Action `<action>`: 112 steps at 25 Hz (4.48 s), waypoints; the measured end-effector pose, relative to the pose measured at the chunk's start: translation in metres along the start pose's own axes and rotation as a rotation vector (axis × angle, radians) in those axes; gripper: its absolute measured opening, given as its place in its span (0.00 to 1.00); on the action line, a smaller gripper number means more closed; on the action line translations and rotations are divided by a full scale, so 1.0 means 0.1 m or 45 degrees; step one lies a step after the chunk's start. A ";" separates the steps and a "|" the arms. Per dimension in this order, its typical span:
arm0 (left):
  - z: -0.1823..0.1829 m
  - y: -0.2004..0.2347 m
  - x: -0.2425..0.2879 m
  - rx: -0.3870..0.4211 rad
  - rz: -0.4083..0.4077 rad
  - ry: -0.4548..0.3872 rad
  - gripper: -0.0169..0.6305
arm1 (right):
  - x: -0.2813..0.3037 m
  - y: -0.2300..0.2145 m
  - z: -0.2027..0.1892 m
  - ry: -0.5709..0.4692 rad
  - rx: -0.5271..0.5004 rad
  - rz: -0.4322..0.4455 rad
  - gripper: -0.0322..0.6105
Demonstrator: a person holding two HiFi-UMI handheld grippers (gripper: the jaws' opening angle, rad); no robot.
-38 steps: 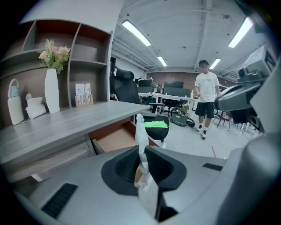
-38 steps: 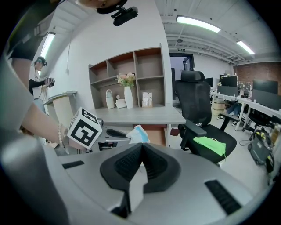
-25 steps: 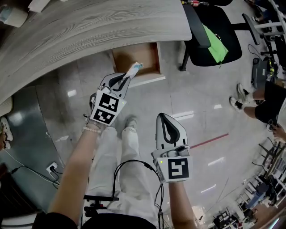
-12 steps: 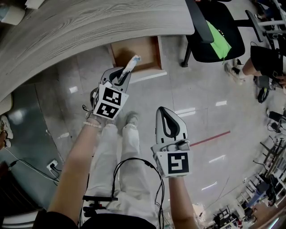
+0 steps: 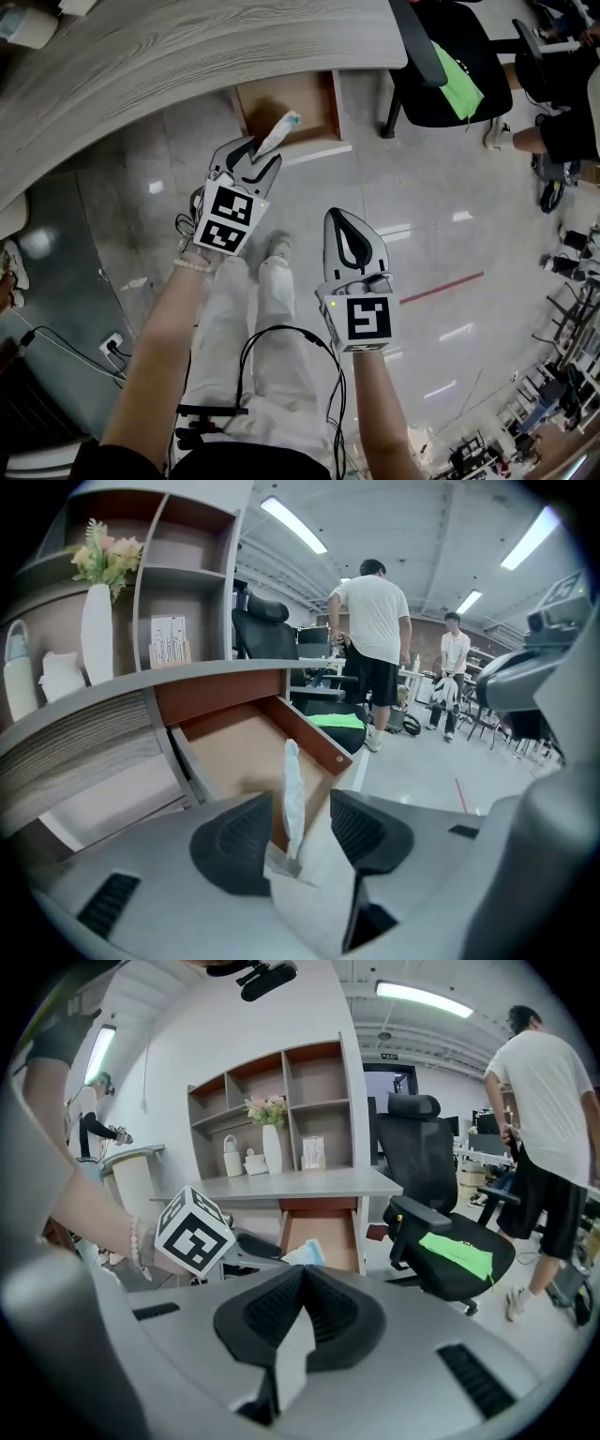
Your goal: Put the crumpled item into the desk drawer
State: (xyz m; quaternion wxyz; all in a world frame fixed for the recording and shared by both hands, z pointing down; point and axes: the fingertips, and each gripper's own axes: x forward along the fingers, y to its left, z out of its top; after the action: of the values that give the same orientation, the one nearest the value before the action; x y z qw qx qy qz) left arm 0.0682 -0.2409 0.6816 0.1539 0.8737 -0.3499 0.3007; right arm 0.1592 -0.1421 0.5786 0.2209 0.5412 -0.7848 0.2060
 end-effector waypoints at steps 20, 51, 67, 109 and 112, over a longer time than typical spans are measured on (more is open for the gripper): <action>0.76 -0.21 -1.53 -0.035 -0.044 -0.182 0.04 | -0.30 0.56 0.68 -0.111 -0.058 0.010 0.05; 1.87 -0.36 -3.50 0.098 0.051 -0.451 0.04 | -1.45 1.03 1.84 -0.331 -0.162 0.030 0.05; 1.92 -0.29 -3.63 0.081 0.041 -0.480 0.04 | -1.42 1.18 2.01 -0.336 -0.200 0.067 0.05; 1.87 -0.41 -3.63 0.119 -0.010 -0.474 0.04 | -1.53 1.24 1.98 -0.353 -0.212 0.028 0.05; 1.87 -0.42 -3.62 0.119 -0.012 -0.474 0.04 | -1.54 1.23 1.97 -0.343 -0.220 0.025 0.05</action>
State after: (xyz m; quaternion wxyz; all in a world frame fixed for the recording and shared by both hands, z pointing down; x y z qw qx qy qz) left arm -0.0319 -0.1127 0.3054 0.0473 0.9222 -0.3538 0.1491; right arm 0.0678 -0.0958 0.3197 0.1573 0.5353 -0.8273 0.0653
